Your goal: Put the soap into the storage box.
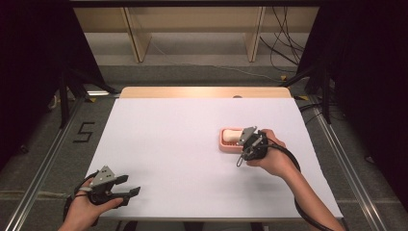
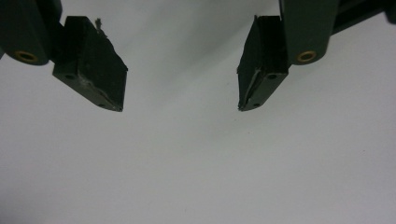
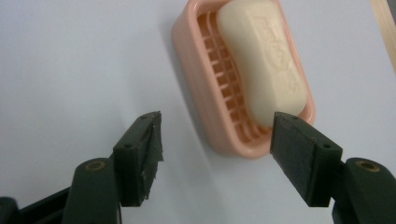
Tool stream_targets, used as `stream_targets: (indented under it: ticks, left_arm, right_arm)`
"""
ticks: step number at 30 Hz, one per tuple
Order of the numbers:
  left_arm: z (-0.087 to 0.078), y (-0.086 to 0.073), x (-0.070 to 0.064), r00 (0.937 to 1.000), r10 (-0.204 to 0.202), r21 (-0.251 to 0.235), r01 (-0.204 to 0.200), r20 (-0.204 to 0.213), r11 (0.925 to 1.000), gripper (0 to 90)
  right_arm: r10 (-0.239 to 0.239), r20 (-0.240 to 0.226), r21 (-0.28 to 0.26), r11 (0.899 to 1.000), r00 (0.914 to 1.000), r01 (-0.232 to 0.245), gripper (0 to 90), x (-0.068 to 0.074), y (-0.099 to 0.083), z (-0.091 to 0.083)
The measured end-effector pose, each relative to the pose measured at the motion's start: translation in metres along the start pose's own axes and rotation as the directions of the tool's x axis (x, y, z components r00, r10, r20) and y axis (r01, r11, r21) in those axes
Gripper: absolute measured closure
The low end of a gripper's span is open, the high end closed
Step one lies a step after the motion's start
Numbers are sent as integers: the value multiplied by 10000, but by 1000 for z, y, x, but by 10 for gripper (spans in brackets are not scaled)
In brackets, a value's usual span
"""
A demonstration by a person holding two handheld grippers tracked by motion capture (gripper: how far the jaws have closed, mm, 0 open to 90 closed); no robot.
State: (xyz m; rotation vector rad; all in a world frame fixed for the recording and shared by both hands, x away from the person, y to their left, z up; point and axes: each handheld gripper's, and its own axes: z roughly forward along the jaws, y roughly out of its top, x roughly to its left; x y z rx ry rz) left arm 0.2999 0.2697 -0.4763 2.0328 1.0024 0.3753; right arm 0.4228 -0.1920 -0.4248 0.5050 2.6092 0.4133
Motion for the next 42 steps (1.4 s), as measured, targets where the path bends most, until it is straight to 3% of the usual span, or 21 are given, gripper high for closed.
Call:
stream_targets:
  ticks: [5, 8, 12, 18, 20, 21, 22, 23, 25, 26, 27, 28, 34, 38, 39, 40, 42]
  left_arm:
    - [2, -1, 0, 9999, -130, -90, 130, -47, 9999, 324]
    - [1, -1, 1, 9999, 136, 151, -136, 0, 9998, 324]
    - [2, -1, 1, 9999, 97, 72, -97, -54, 9999, 324]
    - [3, -2, 0, 9999, -122, -141, 120, -122, 9998, 324]
    - [3, -1, 1, 10000, -33, 25, 33, -67, 10000, 324]
    - [2, -1, 1, 10000, -7, 116, 8, -40, 9999, 324]
    - [3, -1, 0, 9999, -96, 0, 96, -53, 10000, 324]
    - [3, -1, 0, 9999, -29, 5, 29, -140, 10000, 324]
    - [3, -1, -1, 9999, -124, -100, 123, -68, 9999, 324]
    - [3, -1, -1, 9999, -136, -112, 136, -71, 9998, 324]
    - [3, -1, 0, 9999, -132, -104, 131, -60, 9999, 324]
    - [3, -1, -1, 9999, -119, -48, 118, -121, 9999, 324]
    - [1, 0, 1, 10000, 10, 59, -10, -55, 10000, 325]
    - [1, 0, 1, 10000, 41, 7, -41, -36, 10000, 326]
    - [2, 0, 0, 10000, -67, -92, 67, -25, 9999, 326]
    - [1, 0, 2, 9999, 129, -2, -129, -28, 9999, 326]
    - [1, 1, 2, 9999, 158, 86, -158, 0, 9998, 326]
  right_arm:
    - [415, 146, 110, 9991, 9990, -417, 351, 13, -19, -4]
    - [634, 5, -3, 9980, 9980, -634, 350, 19, -30, -8]
    - [1008, 131, 219, 9946, 9948, -1011, 349, 25, -45, -14]
    - [1560, 228, 78, 9877, 9875, -1562, 349, 36, -62, -17]
    - [1430, 203, -10, 9897, 9895, -1430, 349, 38, -66, -17]
    - [1627, 183, -66, 9867, 9865, -1627, 349, 41, -68, -16]
    - [1497, 171, -91, 9887, 9886, -1496, 349, 42, -69, -16]
    - [1719, 226, -53, 9851, 9849, -1718, 349, 45, -71, -16]
    - [1735, 307, -112, 9848, 9844, -1733, 349, 48, -75, -13]
    - [1352, 307, -73, 9908, 9903, -1350, 349, 47, -76, -12]
    - [1380, 324, -55, 9904, 9899, -1379, 349, 48, -77, -11]
    - [1881, 427, -135, 9821, 9812, -1877, 349, 51, -79, -10]
    - [2462, 567, -556, 9684, 9676, -2431, 349, 50, -85, -9]
    - [2601, 490, -514, 9649, 9643, -2576, 348, 49, -88, -6]
    - [2824, 520, -575, 9584, 9579, -2795, 349, 50, -88, -6]
    - [2576, 534, -583, 9653, 9648, -2545, 348, 48, -89, -5]
    - [2778, 482, -550, 9598, 9594, -2752, 349, 48, -90, -5]
